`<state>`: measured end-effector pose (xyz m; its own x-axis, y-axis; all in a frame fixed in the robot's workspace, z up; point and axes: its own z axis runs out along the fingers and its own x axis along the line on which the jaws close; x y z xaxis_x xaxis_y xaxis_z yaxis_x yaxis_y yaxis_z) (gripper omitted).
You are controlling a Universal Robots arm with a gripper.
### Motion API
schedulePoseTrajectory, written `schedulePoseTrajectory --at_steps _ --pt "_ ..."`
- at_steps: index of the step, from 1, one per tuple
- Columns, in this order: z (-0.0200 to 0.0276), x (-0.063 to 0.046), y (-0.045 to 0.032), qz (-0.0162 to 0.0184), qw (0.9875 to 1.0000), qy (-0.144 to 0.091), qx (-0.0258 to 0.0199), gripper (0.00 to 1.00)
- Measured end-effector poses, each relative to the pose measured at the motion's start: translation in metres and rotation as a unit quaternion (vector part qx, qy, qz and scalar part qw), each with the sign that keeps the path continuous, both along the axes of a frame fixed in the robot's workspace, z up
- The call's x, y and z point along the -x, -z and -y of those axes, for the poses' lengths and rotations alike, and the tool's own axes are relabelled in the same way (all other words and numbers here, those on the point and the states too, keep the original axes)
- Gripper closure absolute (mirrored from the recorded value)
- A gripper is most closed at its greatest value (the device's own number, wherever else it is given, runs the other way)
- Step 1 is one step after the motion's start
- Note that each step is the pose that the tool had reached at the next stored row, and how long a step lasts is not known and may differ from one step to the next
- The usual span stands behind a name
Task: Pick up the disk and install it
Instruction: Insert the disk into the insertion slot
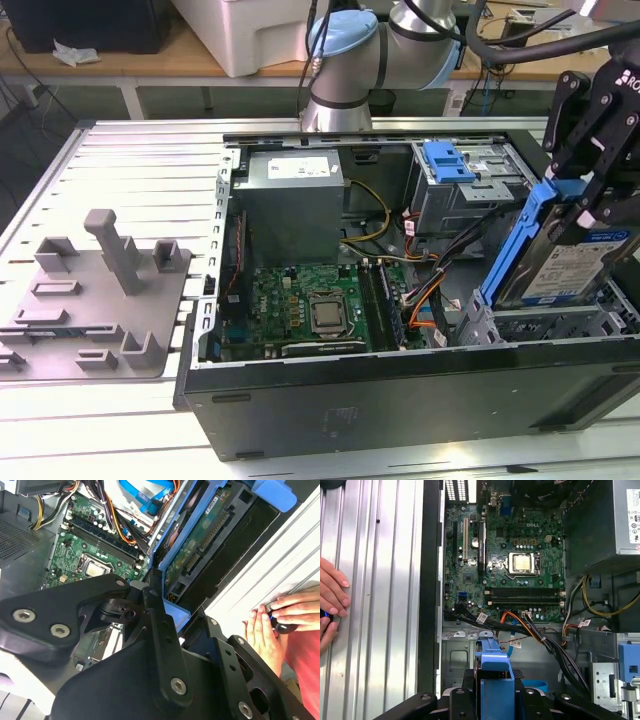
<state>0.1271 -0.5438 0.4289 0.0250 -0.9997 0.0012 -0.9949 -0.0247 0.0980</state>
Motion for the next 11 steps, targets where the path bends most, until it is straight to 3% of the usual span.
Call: schedulePoseTrajectory --at_steps 11 --pt "0.0002 0.0000 0.0052 0.0000 1.0000 0.000 0.0000 0.63"
